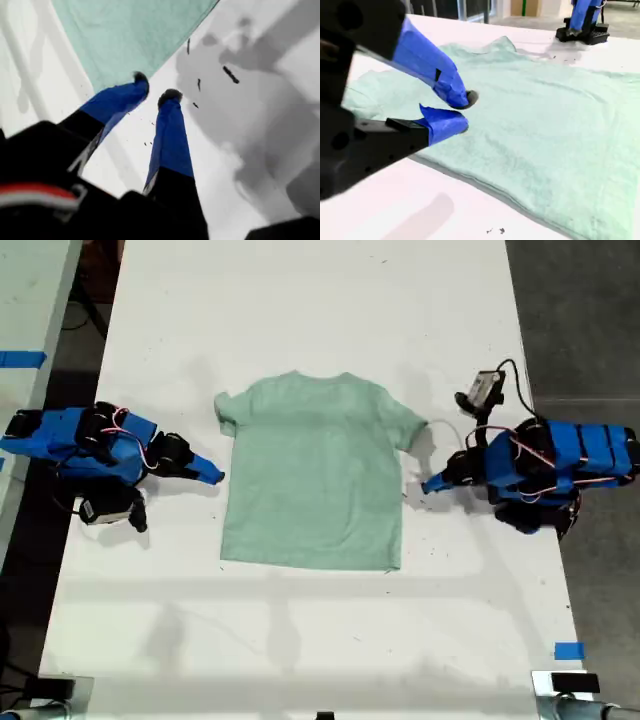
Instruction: Fold t shirt
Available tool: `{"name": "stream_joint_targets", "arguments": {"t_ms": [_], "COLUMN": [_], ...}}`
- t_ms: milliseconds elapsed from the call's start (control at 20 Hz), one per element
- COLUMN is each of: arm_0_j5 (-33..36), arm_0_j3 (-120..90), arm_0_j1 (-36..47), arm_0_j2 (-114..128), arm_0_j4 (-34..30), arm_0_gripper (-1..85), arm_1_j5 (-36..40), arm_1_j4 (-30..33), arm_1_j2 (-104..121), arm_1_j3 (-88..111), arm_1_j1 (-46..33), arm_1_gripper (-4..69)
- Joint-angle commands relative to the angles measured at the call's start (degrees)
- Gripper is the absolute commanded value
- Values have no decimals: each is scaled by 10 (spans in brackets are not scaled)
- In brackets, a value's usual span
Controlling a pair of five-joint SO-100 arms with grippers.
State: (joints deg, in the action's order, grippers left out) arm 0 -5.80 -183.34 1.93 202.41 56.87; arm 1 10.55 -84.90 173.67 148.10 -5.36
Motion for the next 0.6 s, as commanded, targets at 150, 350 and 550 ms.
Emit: {"name": "stream_joint_targets", "arguments": {"t_ms": [150,350,550], "arm_0_j5": [4,1,1], "arm_0_j3": [-11,-11,-11], "arm_0_j1": [33,37,37], "arm_0_j2": [4,4,4], "arm_0_j4": [2,14,17], "arm_0_gripper": [106,106,106], "arm_1_j5": [126,156,139], "arm_1_j4": [-135,-73,91], "arm_1_j2": [-495,-634,-724], "arm_1_j3": [-509,-509,-387], "arm_1_j1": [-221,-327,-360], "arm_1_gripper": [262,347,296]}}
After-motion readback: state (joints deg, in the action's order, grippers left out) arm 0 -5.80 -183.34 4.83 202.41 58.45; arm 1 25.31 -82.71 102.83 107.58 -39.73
